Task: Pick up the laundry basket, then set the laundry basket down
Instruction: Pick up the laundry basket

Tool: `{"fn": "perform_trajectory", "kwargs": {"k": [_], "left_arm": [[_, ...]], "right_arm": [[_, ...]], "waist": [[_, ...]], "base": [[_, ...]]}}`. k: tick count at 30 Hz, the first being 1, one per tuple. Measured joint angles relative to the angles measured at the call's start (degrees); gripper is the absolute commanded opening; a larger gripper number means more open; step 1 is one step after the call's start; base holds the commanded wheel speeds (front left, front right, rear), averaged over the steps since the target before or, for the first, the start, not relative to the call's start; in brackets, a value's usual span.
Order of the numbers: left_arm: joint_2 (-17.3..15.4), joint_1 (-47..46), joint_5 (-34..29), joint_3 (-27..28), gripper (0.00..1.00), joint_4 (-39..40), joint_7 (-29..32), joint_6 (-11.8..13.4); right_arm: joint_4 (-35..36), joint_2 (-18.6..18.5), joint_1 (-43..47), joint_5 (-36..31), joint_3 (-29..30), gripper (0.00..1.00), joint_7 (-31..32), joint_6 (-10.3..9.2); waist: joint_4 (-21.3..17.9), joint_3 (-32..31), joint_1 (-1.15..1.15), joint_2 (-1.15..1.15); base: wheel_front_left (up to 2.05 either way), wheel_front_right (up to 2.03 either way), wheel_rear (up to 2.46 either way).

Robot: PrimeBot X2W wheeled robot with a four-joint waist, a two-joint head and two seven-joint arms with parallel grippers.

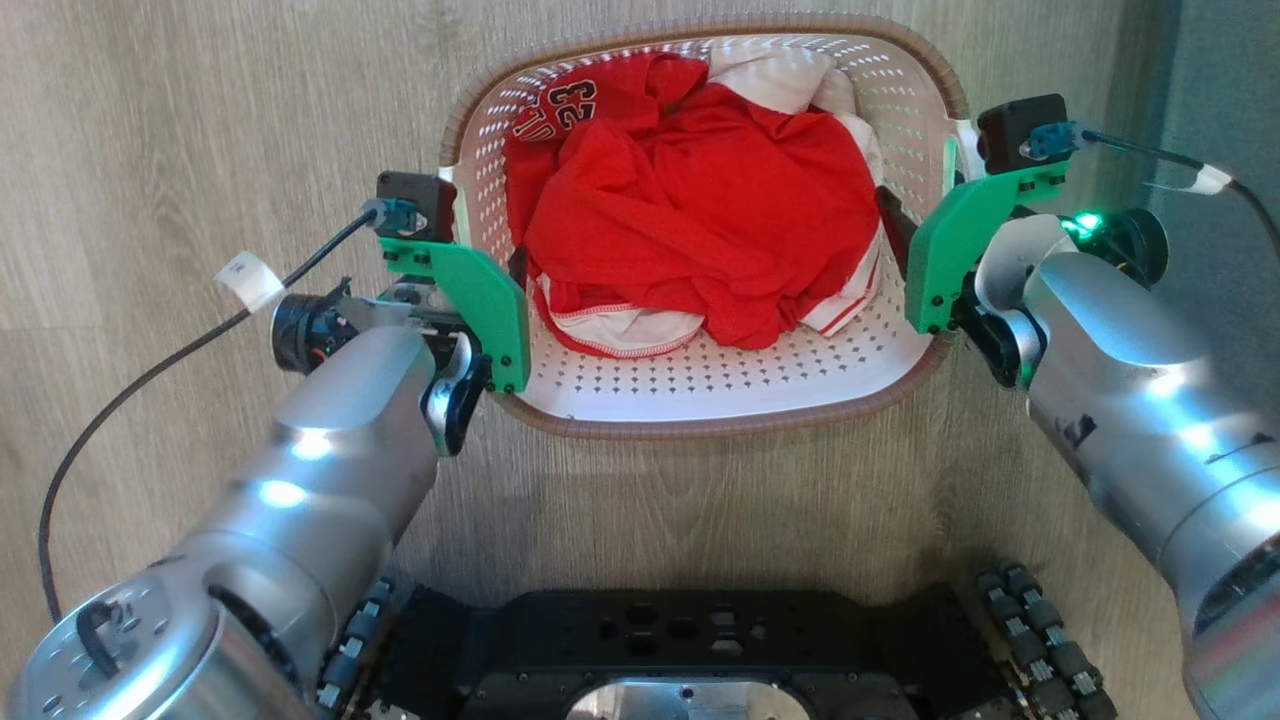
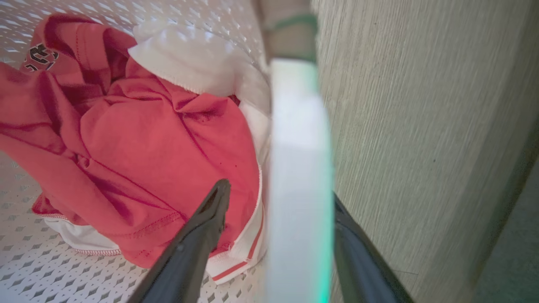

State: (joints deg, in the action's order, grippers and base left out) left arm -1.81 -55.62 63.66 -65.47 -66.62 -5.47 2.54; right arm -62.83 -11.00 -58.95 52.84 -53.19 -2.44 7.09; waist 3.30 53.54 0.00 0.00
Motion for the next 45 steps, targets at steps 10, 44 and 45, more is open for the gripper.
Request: {"fn": "perform_trajectory", "kwargs": {"k": [10, 44, 45], "left_arm": [[-0.02, -0.02, 2.27, -1.97, 0.0, 0.32, -0.1, 0.27], [-0.81, 1.58, 1.26, -7.35, 0.0, 1.31, 18.81, -5.06], [-0.8, 2.02, 1.26, -7.47, 0.0, 1.31, 19.35, -5.15]], "right_arm": [[-0.97, -0.04, -0.6, 1.26, -2.75, 0.0, -0.66, 0.0], [-1.19, -0.47, 3.26, 14.06, -9.96, 0.0, 19.49, -0.01], [-1.19, -0.43, 3.58, 14.27, -10.31, 0.0, 19.95, -0.01]], "waist": [[0.32, 0.19, 0.0, 0.0], [0.64, -15.94, 0.0, 0.0], [0.5, -16.9, 0.0, 0.0]], "base": [[0.0, 0.0, 0.0], [0.0, 0.0, 0.0], [0.0, 0.0, 0.0]]}}
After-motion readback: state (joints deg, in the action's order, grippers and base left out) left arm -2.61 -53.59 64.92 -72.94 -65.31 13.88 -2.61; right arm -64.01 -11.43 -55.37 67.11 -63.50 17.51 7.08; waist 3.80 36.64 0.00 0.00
